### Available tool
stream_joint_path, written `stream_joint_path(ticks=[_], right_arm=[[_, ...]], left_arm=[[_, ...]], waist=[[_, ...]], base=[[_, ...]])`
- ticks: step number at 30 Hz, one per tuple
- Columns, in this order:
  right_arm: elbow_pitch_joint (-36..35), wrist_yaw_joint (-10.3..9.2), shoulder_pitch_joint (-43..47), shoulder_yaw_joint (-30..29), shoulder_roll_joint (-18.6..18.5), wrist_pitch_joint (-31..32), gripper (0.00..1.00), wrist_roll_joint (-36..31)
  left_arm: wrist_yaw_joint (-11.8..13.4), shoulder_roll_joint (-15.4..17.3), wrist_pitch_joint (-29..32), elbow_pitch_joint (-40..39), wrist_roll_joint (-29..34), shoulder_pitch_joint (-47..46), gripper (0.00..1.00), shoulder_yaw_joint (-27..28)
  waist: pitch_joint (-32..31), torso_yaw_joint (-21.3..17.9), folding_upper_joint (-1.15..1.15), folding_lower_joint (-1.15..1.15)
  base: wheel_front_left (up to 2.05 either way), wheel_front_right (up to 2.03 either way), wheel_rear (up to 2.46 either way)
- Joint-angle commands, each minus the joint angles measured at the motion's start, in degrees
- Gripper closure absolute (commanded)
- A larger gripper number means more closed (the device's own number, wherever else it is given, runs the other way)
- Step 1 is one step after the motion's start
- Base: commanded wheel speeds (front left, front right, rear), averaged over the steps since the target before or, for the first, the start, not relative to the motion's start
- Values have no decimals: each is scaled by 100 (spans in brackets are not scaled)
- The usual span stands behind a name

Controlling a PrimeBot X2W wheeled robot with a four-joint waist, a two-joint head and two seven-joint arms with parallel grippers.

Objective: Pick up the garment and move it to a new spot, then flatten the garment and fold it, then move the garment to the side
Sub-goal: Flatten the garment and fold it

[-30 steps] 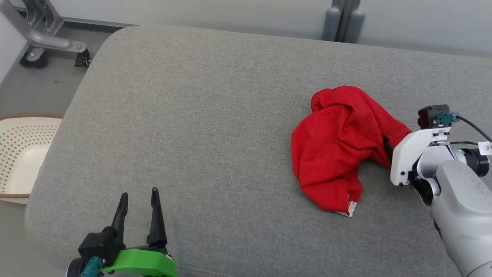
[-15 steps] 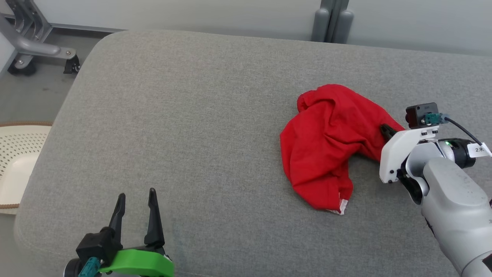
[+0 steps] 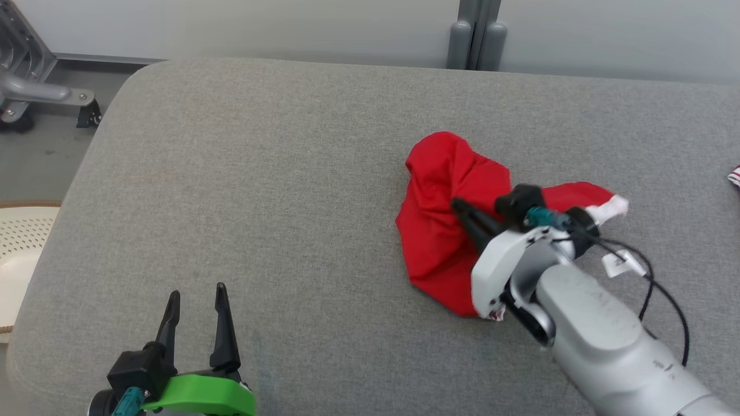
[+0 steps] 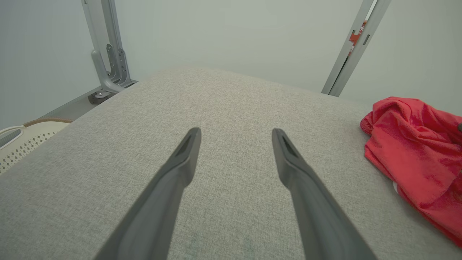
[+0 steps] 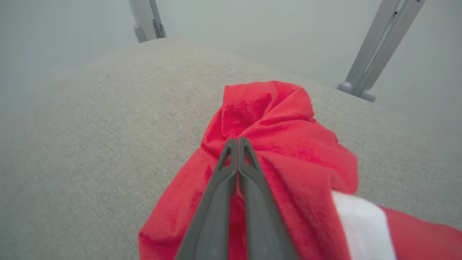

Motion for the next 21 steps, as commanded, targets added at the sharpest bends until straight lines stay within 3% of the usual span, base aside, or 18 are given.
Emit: stream_joint_path(ticks=[1, 8, 9, 10, 11, 16, 21], right_arm=[[-123, -7, 190, 202, 75, 57, 100, 54], [-341, -7, 821, 1036, 287, 185, 100, 386], [-314, -7, 875, 1052, 320, 137, 81, 436], [-296, -7, 907, 1069, 343, 99, 51, 473], [-295, -7, 926, 1064, 360, 32, 0, 517], [-445, -7, 900, 1000, 293, -220, 0, 611], [-842, -7, 941, 543, 194, -498, 0, 592]], left_arm=[[-24, 7, -1, -13, 28, 48, 0, 15], [-39, 7, -1, -23, 40, -5, 0, 71], [-39, 7, -1, -25, 41, -16, 0, 81], [-38, 7, -1, -30, 43, -22, 0, 91], [-34, 7, -1, -35, 44, -21, 0, 105], [-20, 7, 0, -39, 30, 17, 0, 139], [6, 7, 0, -53, 7, 71, 0, 108]], waist=[[-11, -12, 0, 0], [7, -35, 0, 0], [12, -40, 0, 0], [13, -46, 0, 0], [11, -58, 0, 0], [-25, -136, 0, 0], [-77, -162, 0, 0]], base=[[0, 0, 0], [0, 0, 0], [0, 0, 0], [0, 0, 0], [0, 0, 0], [0, 0, 0], [0, 0, 0]])
